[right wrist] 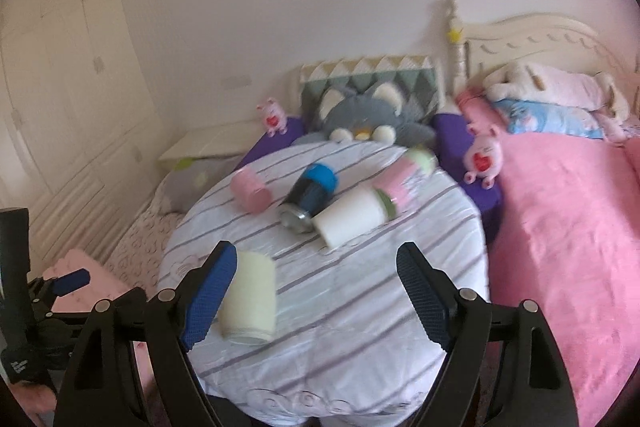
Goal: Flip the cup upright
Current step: 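Lower the pale green cup onto the table and open the right gripper, then move the left gripper toward the pale green cup on the table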
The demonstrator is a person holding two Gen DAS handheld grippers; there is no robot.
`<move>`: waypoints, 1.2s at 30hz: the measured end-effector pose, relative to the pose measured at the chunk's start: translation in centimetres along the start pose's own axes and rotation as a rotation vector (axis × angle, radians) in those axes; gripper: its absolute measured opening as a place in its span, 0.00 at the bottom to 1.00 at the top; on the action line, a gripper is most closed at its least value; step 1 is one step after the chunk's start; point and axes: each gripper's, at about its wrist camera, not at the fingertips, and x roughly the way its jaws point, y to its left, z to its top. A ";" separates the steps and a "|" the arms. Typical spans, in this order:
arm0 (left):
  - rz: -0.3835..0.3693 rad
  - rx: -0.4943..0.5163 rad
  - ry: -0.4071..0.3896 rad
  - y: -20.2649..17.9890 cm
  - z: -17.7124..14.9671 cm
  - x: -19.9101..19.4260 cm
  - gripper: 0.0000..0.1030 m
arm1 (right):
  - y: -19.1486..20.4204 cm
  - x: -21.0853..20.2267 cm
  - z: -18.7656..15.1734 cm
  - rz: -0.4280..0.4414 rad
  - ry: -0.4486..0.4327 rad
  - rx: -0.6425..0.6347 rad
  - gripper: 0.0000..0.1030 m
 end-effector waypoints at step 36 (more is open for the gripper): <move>0.009 0.034 -0.043 -3.0 -0.7 -3.9 1.00 | -2.7 -3.7 -0.9 0.042 -0.033 0.018 0.81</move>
